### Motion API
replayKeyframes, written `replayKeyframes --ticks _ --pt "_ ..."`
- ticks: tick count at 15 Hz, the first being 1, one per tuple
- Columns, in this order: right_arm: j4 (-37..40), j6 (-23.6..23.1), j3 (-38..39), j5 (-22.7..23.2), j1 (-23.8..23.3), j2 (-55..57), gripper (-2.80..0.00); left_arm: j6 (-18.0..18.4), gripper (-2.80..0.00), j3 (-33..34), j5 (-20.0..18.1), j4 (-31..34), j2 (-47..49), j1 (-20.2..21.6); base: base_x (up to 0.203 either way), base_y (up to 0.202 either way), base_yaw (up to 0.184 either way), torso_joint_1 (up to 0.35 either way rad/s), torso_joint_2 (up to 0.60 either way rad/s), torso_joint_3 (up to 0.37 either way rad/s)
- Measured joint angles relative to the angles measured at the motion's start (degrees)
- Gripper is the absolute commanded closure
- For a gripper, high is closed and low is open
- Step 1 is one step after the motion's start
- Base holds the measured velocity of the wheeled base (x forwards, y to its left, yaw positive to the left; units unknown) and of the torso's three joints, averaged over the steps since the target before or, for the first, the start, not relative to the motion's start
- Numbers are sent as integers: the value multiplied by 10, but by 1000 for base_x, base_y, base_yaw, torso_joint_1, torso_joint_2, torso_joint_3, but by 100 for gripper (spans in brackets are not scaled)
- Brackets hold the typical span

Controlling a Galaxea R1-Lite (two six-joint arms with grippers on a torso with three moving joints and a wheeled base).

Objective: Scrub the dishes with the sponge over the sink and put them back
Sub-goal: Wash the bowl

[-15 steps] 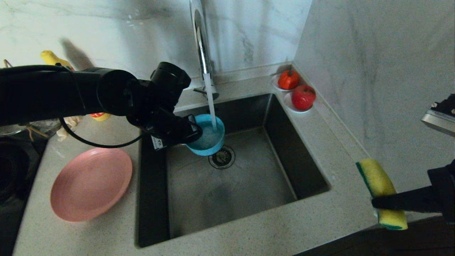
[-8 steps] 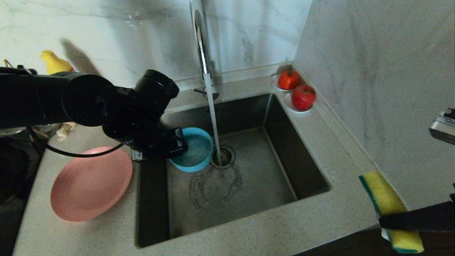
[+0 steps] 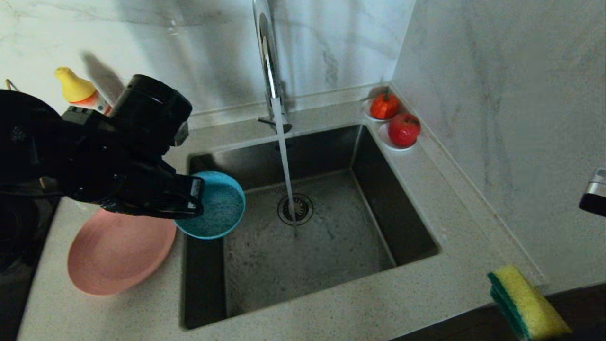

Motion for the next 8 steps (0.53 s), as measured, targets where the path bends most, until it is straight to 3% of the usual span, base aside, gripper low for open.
replayKeyframes --ticks 4,8 --pt "9 0 2 19 4 -3 0 123 0 37 80 -74 -21 -11 0 0 0 0 0 0" --pt "8 -1 11 18 4 -13 0 238 0 63 153 -143 -38 -70 0 0 0 0 0 0"
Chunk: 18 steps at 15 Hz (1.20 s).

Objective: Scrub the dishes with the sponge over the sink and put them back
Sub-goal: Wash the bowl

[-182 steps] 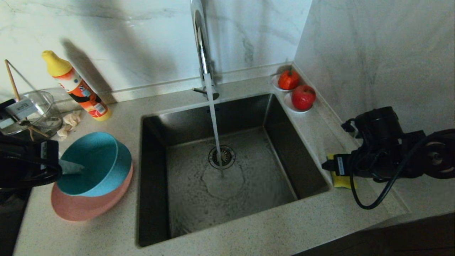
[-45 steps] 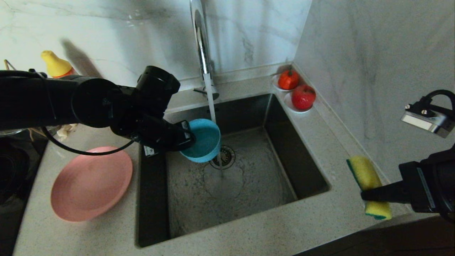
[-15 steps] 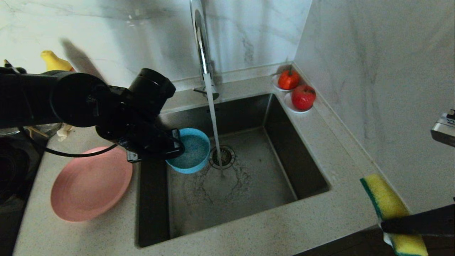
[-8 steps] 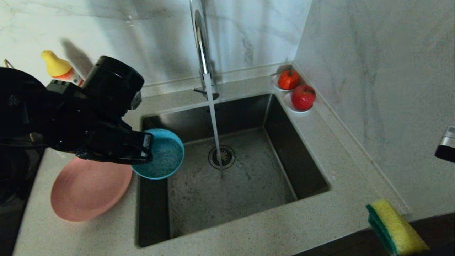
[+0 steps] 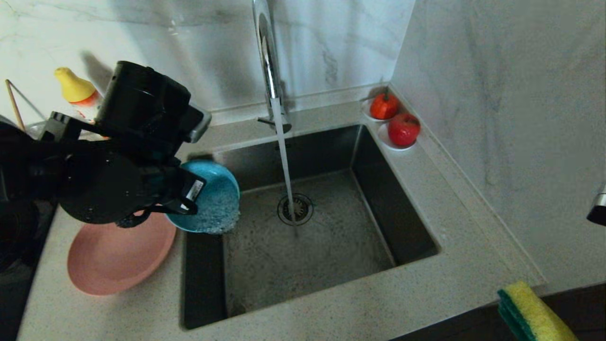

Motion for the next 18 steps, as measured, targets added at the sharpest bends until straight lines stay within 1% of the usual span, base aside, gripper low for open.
replayKeyframes --ticks 2,4,5,6,8,10,11,12,13,16,18 --pt "0 0 1 -1 0 -8 0 31 0 3 29 -41 -10 -25 0 0 0 0 0 0" --pt "0 0 1 -1 -1 -15 0 56 0 14 68 -102 -25 -49 0 0 0 0 0 0" --pt "0 0 1 -1 -2 -18 0 70 0 28 74 -131 -35 -56 0 0 0 0 0 0" --pt "0 0 1 -1 -4 -21 0 85 0 44 76 -158 -44 -61 0 0 0 0 0 0" --pt "-1 0 0 -1 -5 -25 0 120 0 77 76 -232 -61 -65 0 0 0 0 0 0" --pt "-3 0 0 0 -5 -27 0 172 0 102 77 -305 -69 -65 0 0 0 0 0 0" --pt "-3 0 0 0 -5 -27 0 205 0 110 77 -334 -70 -65 0 0 0 0 0 0" --pt "-3 0 0 0 -5 -27 0 235 0 117 78 -353 -70 -65 0 0 0 0 0 0" --pt "-4 0 -1 -1 -5 -27 0 257 0 119 77 -361 -70 -66 0 0 0 0 0 0" --pt "-4 0 -1 -1 -6 -27 0 297 0 125 76 -410 -74 -68 0 0 0 0 0 0" --pt "-4 0 -1 -2 -6 -29 0 321 0 137 74 -474 -77 -68 0 0 0 0 0 0"
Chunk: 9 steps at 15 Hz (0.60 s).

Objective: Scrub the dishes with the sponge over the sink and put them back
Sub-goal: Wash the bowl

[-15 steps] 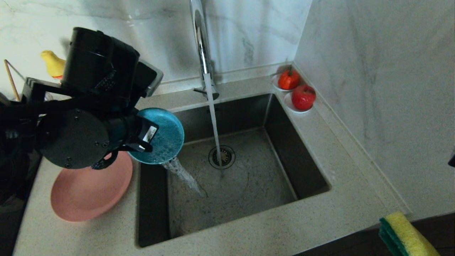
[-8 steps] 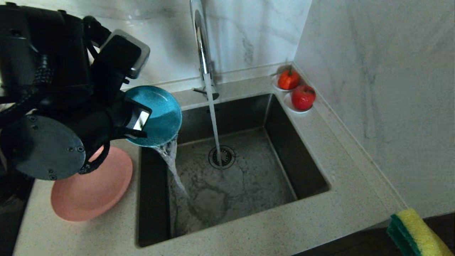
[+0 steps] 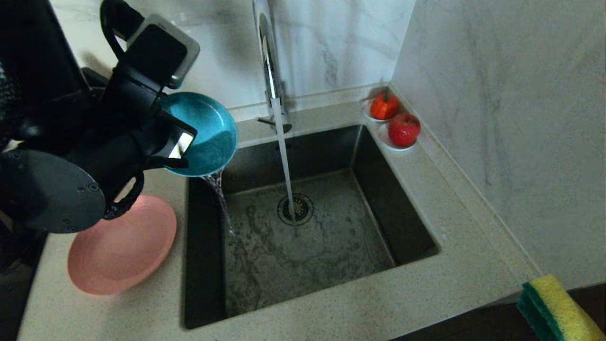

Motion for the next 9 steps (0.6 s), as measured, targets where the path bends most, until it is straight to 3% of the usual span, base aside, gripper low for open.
replayKeyframes --ticks 5,9 --pt "0 3 -2 -1 -1 1 0 67 0 61 -52 -187 -3 0 0 0 0 0 0 0" --pt "0 1 -7 0 -6 1 0 94 0 102 -83 -314 -5 0 0 0 0 0 0 0"
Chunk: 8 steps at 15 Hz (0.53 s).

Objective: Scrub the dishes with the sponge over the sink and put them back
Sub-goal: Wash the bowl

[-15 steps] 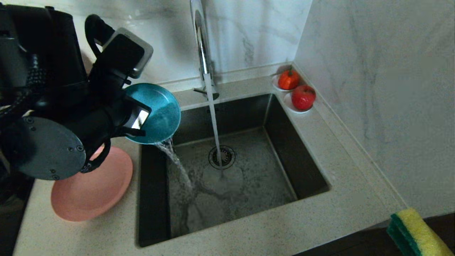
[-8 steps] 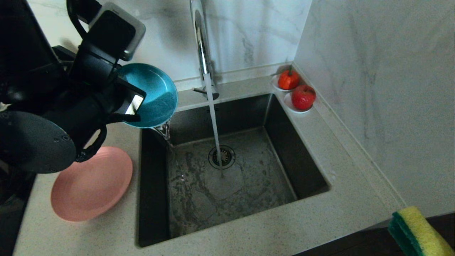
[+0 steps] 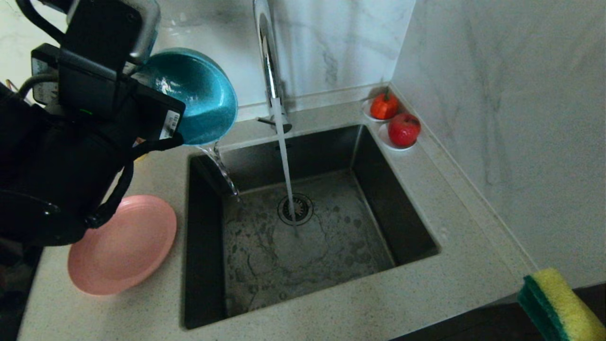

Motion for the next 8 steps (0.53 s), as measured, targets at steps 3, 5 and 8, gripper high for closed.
replayKeyframes --ticks 3,5,8 --pt "0 0 -1 0 -2 0 0 1 0 7 -15 -65 1 0 0 0 0 0 0 0" --pt "0 0 1 0 -3 -1 0 13 0 29 -27 -127 4 0 0 0 0 0 0 0" --pt "0 0 1 0 -8 -1 0 20 0 62 -48 -185 6 0 0 0 0 0 0 0"
